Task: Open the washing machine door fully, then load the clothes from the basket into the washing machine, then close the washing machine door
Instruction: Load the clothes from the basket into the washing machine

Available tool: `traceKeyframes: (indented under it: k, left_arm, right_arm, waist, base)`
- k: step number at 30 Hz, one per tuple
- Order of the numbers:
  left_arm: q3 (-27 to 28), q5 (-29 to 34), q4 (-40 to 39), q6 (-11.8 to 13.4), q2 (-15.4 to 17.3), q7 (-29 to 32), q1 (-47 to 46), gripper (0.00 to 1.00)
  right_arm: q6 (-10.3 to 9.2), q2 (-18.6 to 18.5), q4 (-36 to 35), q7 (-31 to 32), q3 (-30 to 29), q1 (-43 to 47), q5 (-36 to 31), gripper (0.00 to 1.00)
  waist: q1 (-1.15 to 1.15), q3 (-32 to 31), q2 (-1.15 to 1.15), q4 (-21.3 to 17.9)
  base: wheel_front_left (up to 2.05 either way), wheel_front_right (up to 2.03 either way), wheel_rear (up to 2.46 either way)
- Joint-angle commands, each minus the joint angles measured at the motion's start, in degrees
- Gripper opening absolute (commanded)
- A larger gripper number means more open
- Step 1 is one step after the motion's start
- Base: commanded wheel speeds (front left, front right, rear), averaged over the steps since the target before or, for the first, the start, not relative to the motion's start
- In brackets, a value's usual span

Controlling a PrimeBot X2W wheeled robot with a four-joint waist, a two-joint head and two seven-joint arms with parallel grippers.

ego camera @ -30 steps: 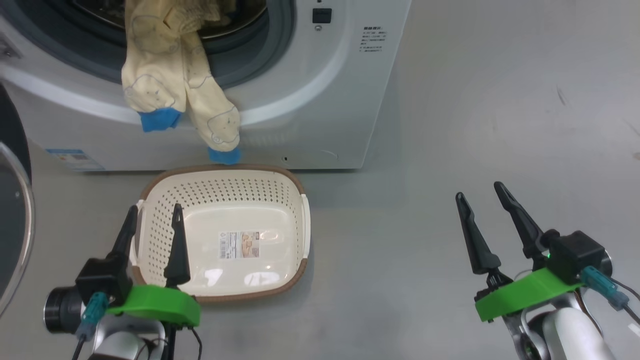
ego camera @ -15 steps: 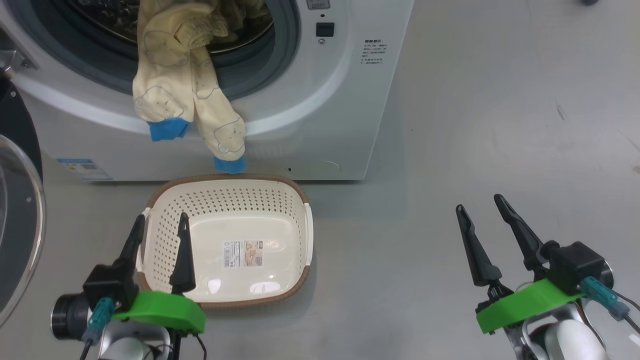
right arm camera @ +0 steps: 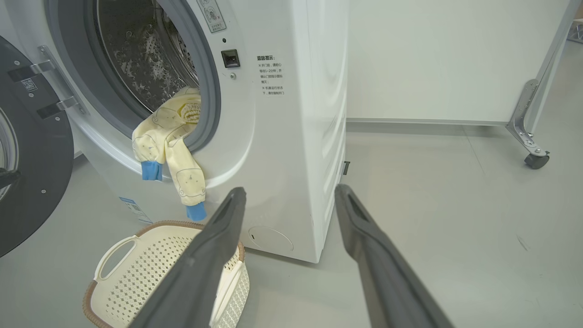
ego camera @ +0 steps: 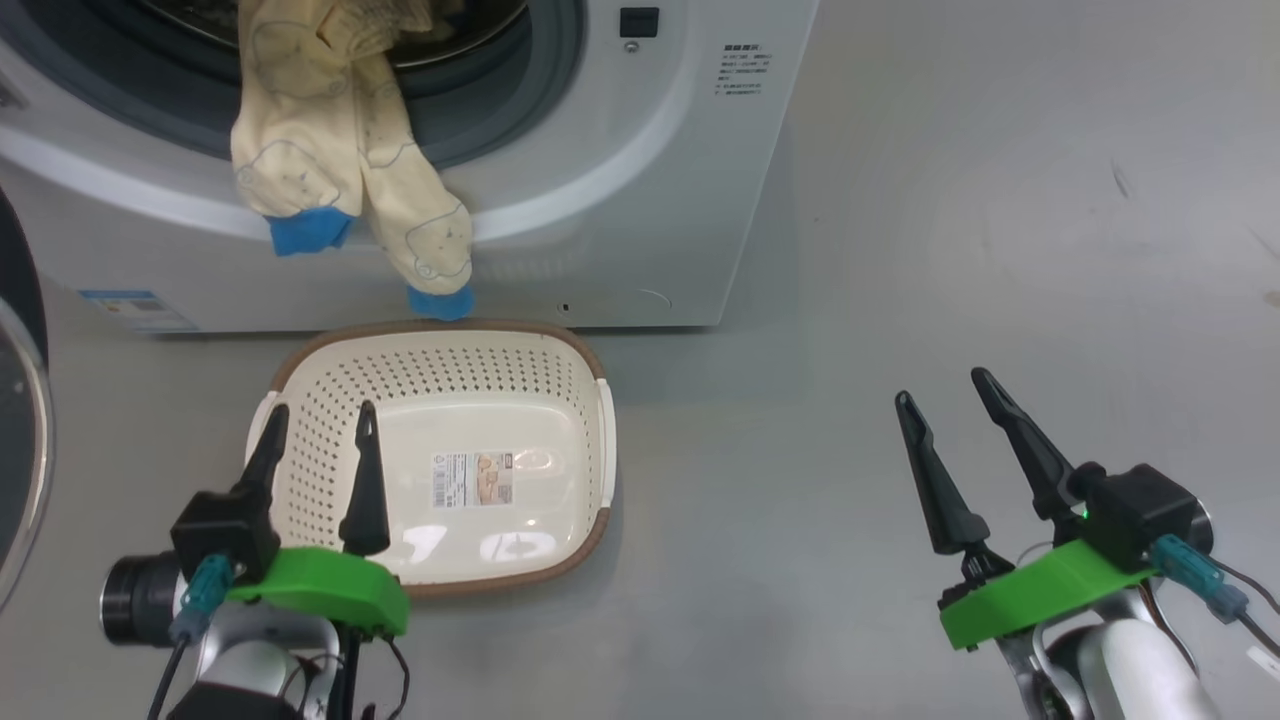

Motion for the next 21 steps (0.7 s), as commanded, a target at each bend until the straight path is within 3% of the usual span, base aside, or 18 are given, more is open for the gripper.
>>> traceKeyframes:
  k: [1, 11, 21]
  left_arm:
    - [2.1, 0.0, -0.7, 3.2, 1.6, 0.2, -3.2, 1.00]
    - [1.0, 1.0, 5.4, 0.7, 2.5, 2.6, -11.8, 1.00]
    - [1.3, 1.5, 17.3, -2.3, 3.7, 4.3, -23.2, 1.00]
  right_arm:
    - [-0.16, -0.4, -1.8, -0.5, 1.5, -2.1, 0.4, 1.00]
    - [-0.16, -0.4, -1.5, -1.3, 3.5, -5.6, 1.6, 1.00]
    - [-0.16, -0.4, -0.1, -1.9, 5.7, -9.6, 3.9, 1.00]
  waist:
    - [0.00, 1.0, 0.00, -0.5]
    - [0.00, 6.6, 0.00, -3.2]
    - [0.00, 12.0, 0.00, -7.4]
  base:
    - [0.00, 0.00, 0.00]
    - [0.00, 0.00, 0.00]
    - [0.00, 0.00, 0.00]
